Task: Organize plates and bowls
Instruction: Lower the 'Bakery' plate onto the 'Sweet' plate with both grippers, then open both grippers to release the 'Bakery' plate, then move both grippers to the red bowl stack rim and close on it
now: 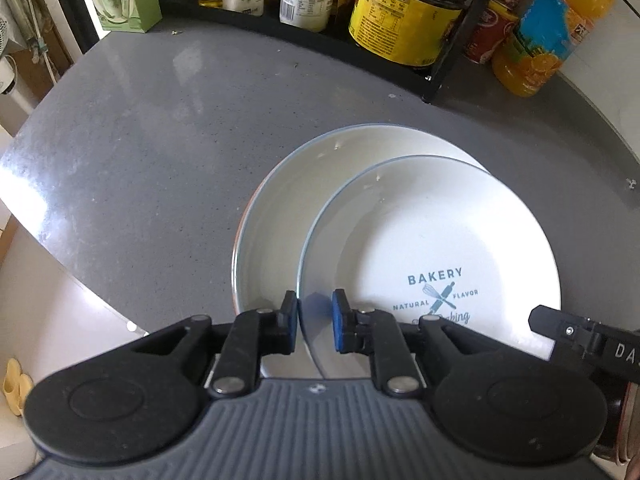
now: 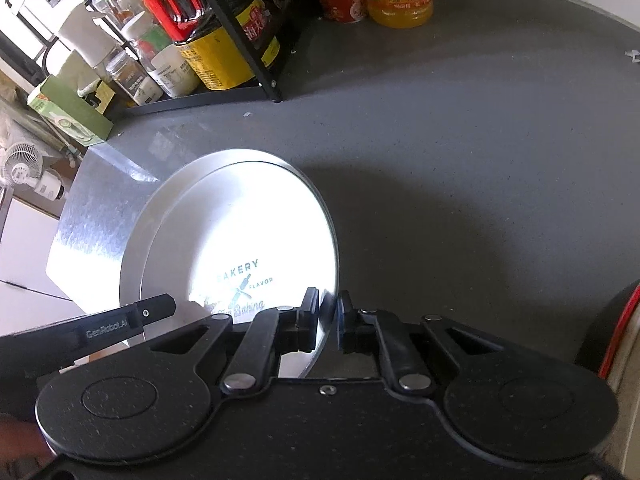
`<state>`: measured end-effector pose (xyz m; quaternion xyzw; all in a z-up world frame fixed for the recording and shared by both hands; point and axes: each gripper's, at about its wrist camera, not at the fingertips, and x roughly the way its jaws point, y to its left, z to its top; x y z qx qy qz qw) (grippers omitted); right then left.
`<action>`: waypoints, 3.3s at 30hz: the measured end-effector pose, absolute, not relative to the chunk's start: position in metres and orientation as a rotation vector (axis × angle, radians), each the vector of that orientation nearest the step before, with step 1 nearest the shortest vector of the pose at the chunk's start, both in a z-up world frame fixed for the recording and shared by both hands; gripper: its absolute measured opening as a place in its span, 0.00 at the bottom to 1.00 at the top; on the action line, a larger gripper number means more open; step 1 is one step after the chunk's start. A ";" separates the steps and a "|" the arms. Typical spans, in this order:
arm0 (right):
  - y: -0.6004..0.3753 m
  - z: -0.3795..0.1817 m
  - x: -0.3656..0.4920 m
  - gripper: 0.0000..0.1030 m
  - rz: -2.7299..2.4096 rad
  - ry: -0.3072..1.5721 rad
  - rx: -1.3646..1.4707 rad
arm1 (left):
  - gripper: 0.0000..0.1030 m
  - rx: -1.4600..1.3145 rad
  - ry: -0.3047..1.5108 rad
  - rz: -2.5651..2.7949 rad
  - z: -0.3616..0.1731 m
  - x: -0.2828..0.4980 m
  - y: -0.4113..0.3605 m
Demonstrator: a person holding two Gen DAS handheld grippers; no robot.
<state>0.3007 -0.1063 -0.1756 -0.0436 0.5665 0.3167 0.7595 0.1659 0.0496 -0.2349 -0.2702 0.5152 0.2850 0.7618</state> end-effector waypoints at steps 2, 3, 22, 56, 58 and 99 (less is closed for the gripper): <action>-0.105 -0.177 0.302 0.10 0.689 1.238 -0.094 | 0.15 -0.587 1.123 0.609 -0.235 0.166 0.052; -0.104 -0.178 0.303 0.11 0.689 1.244 -0.087 | 0.15 -0.585 1.125 0.606 -0.235 0.166 0.053; -0.135 -0.148 0.323 0.46 0.682 1.198 0.086 | 0.12 -0.527 1.184 0.624 -0.226 0.174 0.068; -0.283 -0.094 0.287 1.00 0.325 0.958 0.240 | 0.72 -0.197 1.302 0.201 -0.159 0.279 -0.050; -0.292 -0.095 0.285 1.00 0.298 0.953 0.252 | 0.72 -0.189 1.299 0.164 -0.157 0.284 -0.064; -0.411 -0.203 0.298 0.73 0.006 1.103 0.528 | 0.66 -0.140 1.349 -0.144 -0.198 0.364 -0.211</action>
